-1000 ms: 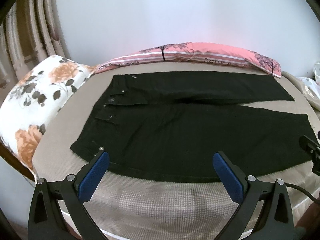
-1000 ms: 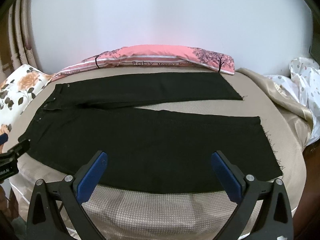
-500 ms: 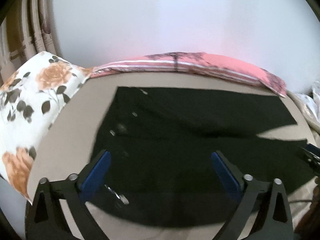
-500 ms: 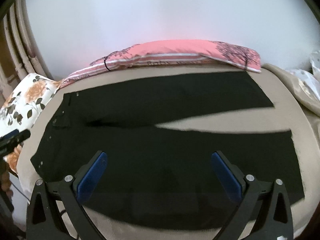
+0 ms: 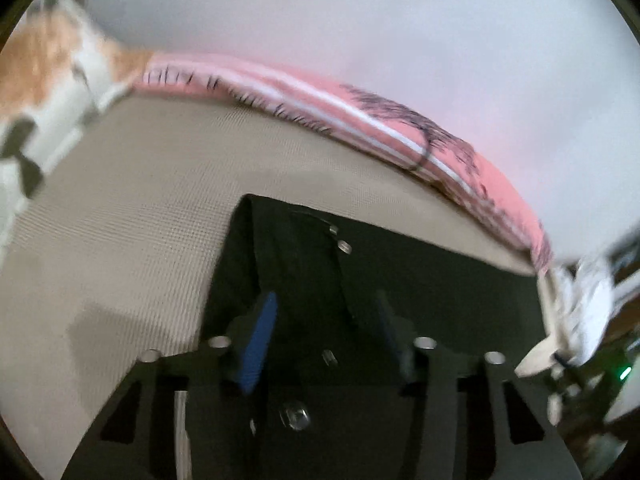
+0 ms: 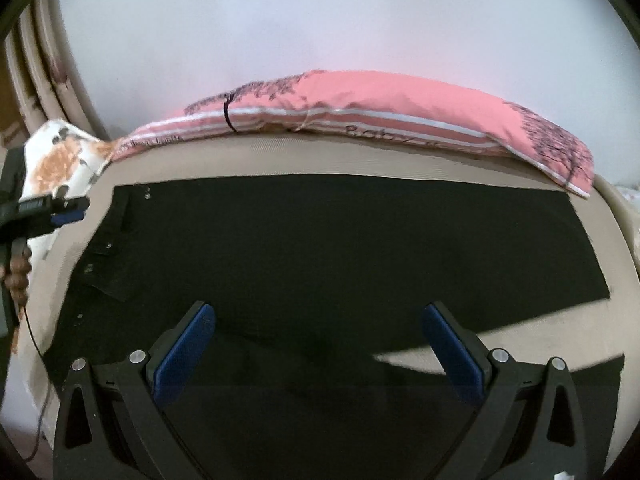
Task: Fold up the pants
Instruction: 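Lower both grippers onto the jeans waistband and close on it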
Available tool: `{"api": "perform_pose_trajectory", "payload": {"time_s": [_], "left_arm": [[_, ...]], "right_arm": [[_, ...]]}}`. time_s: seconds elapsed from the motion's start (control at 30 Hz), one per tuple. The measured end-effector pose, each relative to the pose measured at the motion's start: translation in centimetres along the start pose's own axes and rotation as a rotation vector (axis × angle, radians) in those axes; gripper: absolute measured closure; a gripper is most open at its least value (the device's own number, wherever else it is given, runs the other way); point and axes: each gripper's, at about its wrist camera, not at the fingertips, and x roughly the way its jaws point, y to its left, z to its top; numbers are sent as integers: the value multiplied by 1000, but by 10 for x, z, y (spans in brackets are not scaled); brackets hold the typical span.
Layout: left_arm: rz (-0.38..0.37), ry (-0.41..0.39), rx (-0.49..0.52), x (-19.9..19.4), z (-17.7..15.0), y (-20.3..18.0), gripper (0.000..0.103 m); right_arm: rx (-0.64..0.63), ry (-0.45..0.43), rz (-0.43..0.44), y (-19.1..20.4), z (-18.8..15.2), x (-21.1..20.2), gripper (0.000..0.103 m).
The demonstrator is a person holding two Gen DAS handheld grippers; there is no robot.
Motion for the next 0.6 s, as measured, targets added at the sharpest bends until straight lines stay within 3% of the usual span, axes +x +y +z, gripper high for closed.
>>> {"api": "perform_pose_trajectory", "payload": {"time_s": [0.17,0.27,0.4,0.5,0.6], "left_arm": [[-51,51,-50,32,26,34,59],[-126,92,-73,48,33,44,59],[-201,128,-87,61,40,44,69],[-262,134,-80,64,44,36,69],[-276,157,-49,71,52,28,69]], "right_arm": [[-36,46,7,18,15,34,0],[-54,53,10,25,22,48,0],[-62,59,25,33,30,64,0],[-63,61,36,35,35,74,0],[-68,63,40,35,37,80,0]]}}
